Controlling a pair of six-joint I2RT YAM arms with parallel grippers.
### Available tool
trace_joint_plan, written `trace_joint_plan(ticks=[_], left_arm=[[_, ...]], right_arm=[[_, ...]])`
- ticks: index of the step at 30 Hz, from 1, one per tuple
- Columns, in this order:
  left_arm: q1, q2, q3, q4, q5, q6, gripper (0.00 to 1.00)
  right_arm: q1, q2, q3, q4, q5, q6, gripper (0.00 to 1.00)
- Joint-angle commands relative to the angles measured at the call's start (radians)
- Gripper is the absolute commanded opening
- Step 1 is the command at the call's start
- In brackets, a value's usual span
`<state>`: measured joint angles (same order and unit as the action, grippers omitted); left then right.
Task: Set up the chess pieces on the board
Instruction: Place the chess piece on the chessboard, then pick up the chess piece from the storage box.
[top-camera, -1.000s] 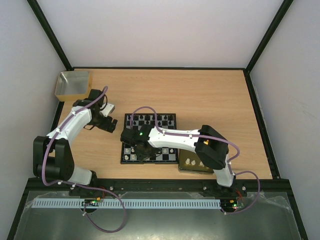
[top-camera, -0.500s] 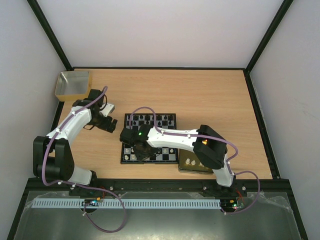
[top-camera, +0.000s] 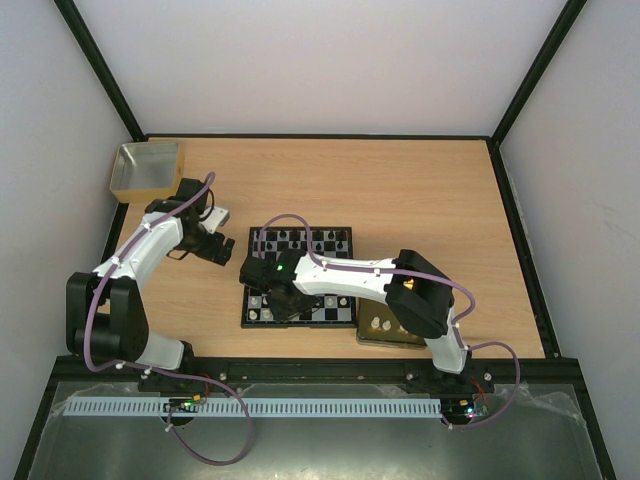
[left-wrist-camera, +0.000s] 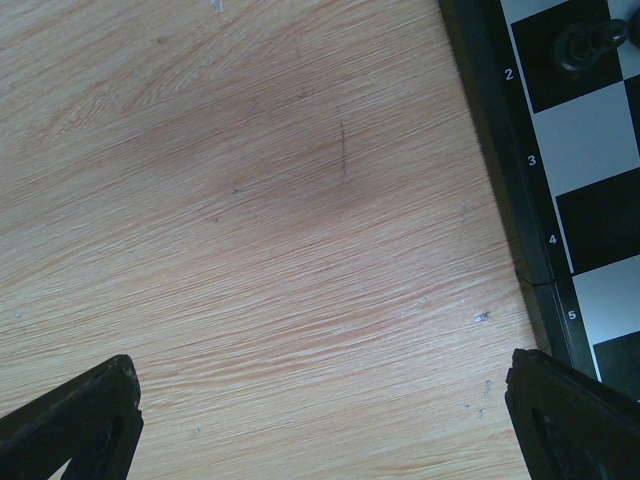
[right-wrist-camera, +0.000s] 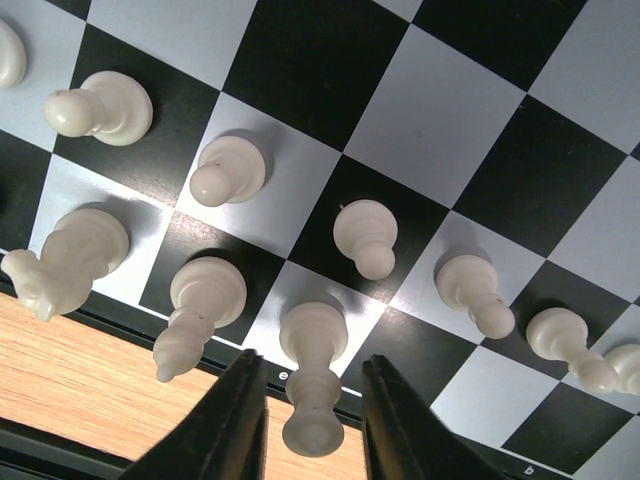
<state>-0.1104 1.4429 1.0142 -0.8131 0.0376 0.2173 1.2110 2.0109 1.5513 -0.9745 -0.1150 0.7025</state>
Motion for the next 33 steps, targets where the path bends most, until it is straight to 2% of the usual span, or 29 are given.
trace_joint_plan(ticks=[1,10,15,22,28,33], left_arm=[[0.006,-0.022,-0.002,-0.018,0.01,0.005,0.99],[0.006,-0.016,-0.002,-0.017,0.007,0.004,0.99],[0.007,-0.012,-0.003,-0.017,0.004,0.003,0.99],[0.007,-0.012,-0.004,-0.016,0.003,0.001,0.99],[0.008,-0.003,-0.003,-0.017,0.0,0.001,0.99],[0.008,-0.003,-0.003,-0.015,-0.004,-0.001,0.99]], right_arm=[[-0.006,0.003,0.027,-0.016,0.024,-0.007,0.28],[-0.054,-0.089,0.096,-0.081,0.051,0.0,0.29],[-0.102,-0.199,0.063,-0.129,0.096,0.013,0.3],[-0.201,-0.434,-0.229,-0.134,0.162,0.09,0.3],[-0.244,-0.605,-0.5,-0.104,0.15,0.161,0.33],[-0.26,-0.705,-0.644,-0.057,0.119,0.201,0.34]])
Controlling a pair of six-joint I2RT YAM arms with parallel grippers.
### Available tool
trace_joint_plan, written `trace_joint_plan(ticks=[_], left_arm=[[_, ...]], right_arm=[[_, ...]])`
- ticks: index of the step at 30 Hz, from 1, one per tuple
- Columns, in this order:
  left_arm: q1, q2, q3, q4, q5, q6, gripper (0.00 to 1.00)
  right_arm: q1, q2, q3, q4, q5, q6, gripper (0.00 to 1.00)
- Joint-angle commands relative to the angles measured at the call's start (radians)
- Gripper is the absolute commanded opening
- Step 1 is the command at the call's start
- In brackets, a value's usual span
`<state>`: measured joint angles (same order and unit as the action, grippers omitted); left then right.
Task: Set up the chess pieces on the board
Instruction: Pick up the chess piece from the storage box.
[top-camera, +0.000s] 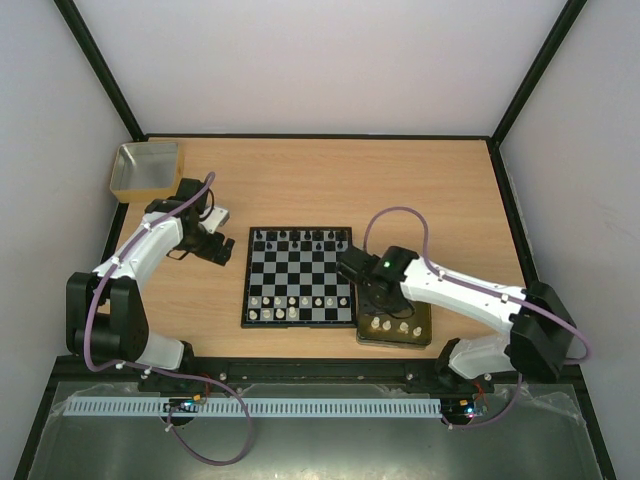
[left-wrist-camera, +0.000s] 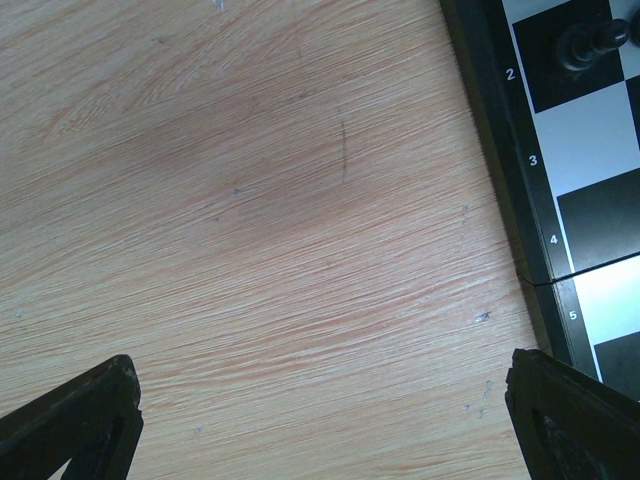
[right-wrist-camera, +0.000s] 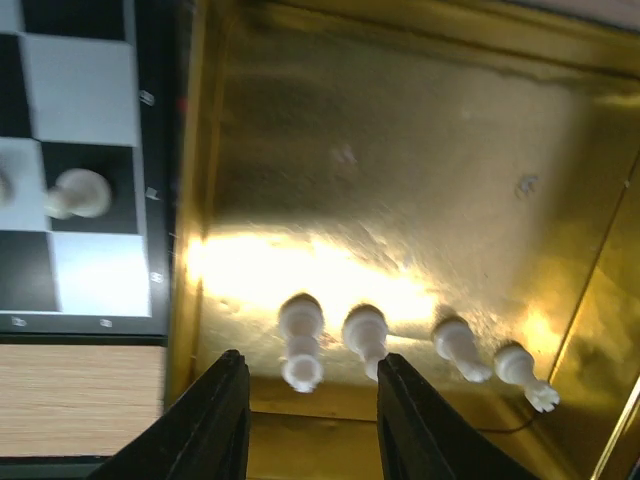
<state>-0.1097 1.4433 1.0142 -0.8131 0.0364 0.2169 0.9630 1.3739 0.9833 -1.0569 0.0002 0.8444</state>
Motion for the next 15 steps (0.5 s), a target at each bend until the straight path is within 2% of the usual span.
trace_joint_plan(ticks=[1,15], left_arm=[[0.007,-0.002,-0.003,-0.015,-0.003,-0.001,0.99],[0.009,0.004,-0.004,-0.015,-0.007,-0.004,0.99]], right_arm=[[-0.015,-0.08,-0.094,0.034,0.0,0.062,0.34],[-0.018,-0.142,-0.215,0.149,-0.077,0.097,0.33]])
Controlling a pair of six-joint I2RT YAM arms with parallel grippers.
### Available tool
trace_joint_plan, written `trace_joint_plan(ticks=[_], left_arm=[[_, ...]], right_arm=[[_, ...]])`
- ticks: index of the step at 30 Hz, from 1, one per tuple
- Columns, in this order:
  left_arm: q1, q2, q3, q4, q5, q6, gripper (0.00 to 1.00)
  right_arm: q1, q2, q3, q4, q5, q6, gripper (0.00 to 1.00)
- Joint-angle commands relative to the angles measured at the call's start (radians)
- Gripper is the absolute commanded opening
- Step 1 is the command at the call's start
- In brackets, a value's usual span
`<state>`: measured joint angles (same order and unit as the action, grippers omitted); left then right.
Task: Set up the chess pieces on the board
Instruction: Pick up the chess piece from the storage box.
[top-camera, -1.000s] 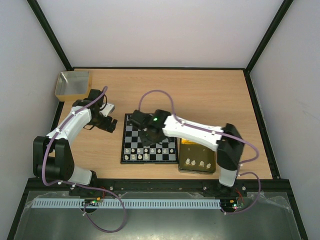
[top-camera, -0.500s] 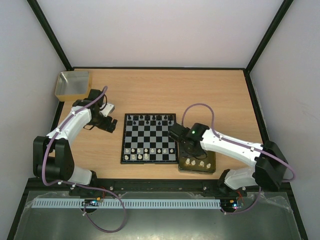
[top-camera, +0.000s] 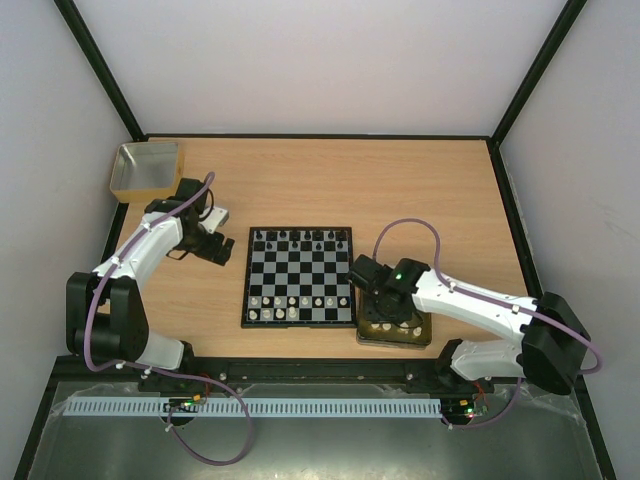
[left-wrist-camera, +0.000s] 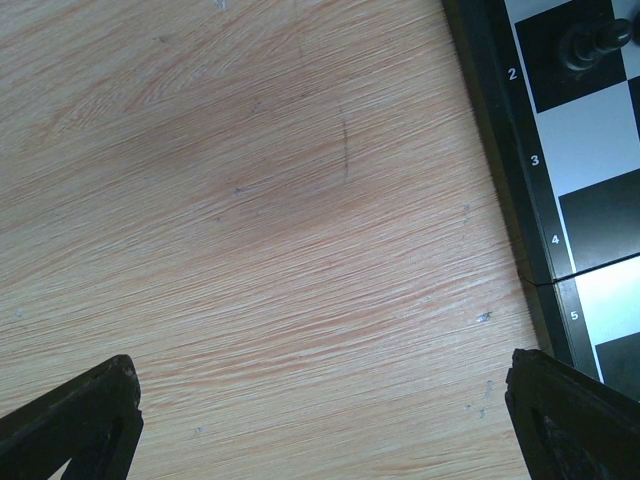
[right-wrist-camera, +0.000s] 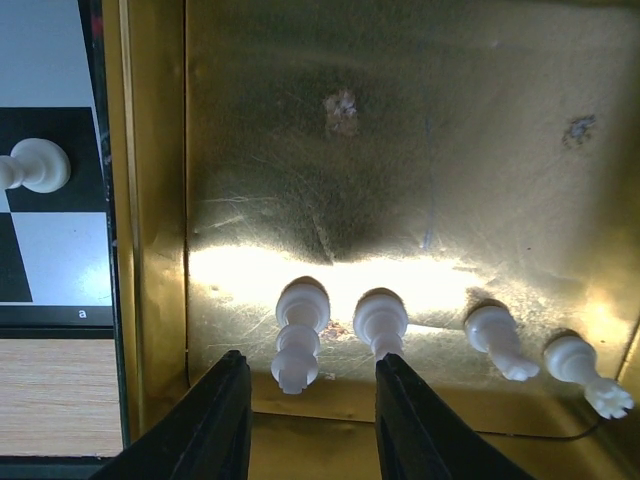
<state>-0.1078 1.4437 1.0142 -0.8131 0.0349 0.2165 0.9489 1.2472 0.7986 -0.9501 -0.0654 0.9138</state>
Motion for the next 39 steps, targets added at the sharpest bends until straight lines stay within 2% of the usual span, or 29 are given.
trace_joint_plan(ticks=[1,16,34,39], left_arm=[[0.009,0.002,-0.003,-0.015,-0.007,-0.003,0.99],[0.027,-0.011,-0.003,-0.018,0.001,0.001,0.99],[0.028,-0.009,-0.003,-0.02,0.011,0.006,0.99],[0.028,-0.009,-0.003,-0.021,0.013,0.006,0.99]], right_arm=[[-0.004,-0.012,-0.038,0.047,-0.013,0.028,0.32],[-0.004,0.055,-0.051,0.099,-0.042,0.007,0.18],[-0.005,0.07,-0.075,0.107,-0.057,0.004,0.17],[-0.005,0.067,-0.048,0.077,-0.039,-0.002,0.07]])
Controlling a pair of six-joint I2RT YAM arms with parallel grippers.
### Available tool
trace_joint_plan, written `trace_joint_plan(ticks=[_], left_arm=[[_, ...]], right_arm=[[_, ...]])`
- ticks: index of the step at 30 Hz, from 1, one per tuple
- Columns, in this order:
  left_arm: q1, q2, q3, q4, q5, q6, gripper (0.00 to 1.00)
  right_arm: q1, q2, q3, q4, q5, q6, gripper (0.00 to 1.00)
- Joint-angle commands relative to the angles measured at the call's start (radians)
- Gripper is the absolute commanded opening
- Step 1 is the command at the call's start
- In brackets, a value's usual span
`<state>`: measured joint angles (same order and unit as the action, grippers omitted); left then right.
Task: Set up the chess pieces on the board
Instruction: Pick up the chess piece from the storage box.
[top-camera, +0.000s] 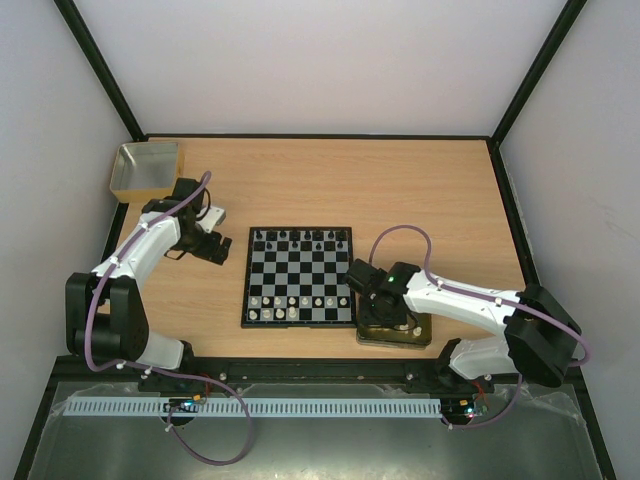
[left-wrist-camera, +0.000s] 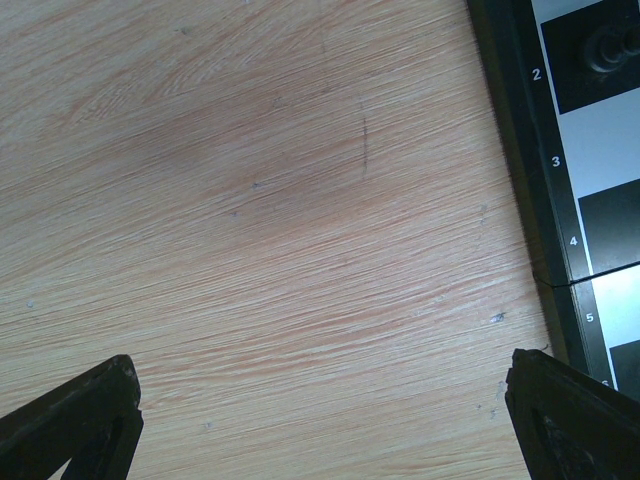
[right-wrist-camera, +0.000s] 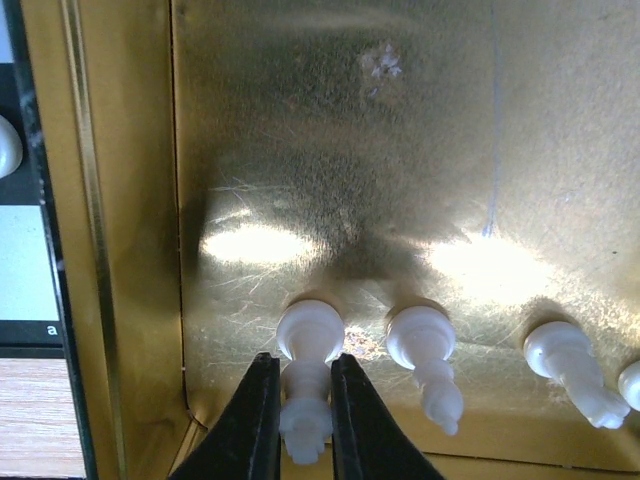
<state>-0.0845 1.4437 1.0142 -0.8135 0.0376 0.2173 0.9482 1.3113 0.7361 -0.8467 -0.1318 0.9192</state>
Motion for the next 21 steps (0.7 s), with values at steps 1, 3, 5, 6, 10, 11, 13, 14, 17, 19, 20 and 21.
trace_joint_plan(ticks=[1,3,5,6,10,11,13,14,17,19,20,21], left_arm=[[0.005,-0.009,-0.003,-0.02,0.01,0.006,0.99],[0.005,-0.009,-0.004,-0.021,0.01,0.007,0.99],[0.005,-0.009,-0.004,-0.021,0.011,0.007,0.99],[0.005,-0.009,-0.003,-0.021,0.012,0.007,0.99],[0.005,-0.011,-0.003,-0.021,0.012,0.007,0.99],[0.005,-0.011,-0.003,-0.021,0.012,0.007,0.99],[0.005,-0.01,-0.003,-0.021,0.012,0.007,0.99],[0.005,-0.012,-0.003,-0.021,0.012,0.007,0.99],[0.005,-0.013,-0.002,-0.021,0.012,0.007,0.99],[0.005,-0.015,-0.002,-0.021,0.012,0.007,0.99],[0.005,-0.015,-0.002,-0.019,0.012,0.007,0.99],[0.005,-0.017,-0.002,-0.019,0.012,0.007,0.99]], right_arm=[[-0.004,0.003,0.024,-0.038,0.033,-0.009,0.07],[-0.003,0.002,0.045,-0.062,0.047,-0.017,0.06],[-0.004,0.002,0.068,-0.084,0.055,-0.021,0.04],[-0.003,0.003,0.081,-0.097,0.058,-0.025,0.04],[-0.003,0.014,0.144,-0.155,0.087,-0.046,0.04],[-0.004,0.019,0.166,-0.171,0.093,-0.052,0.03],[-0.002,0.033,0.227,-0.201,0.112,-0.06,0.02],[0.001,0.044,0.255,-0.216,0.121,-0.065,0.02],[0.024,0.09,0.342,-0.249,0.14,-0.073,0.02],[0.051,0.123,0.394,-0.244,0.136,-0.066,0.02],[0.066,0.14,0.419,-0.237,0.127,-0.063,0.02],[0.084,0.17,0.442,-0.229,0.119,-0.061,0.02]])
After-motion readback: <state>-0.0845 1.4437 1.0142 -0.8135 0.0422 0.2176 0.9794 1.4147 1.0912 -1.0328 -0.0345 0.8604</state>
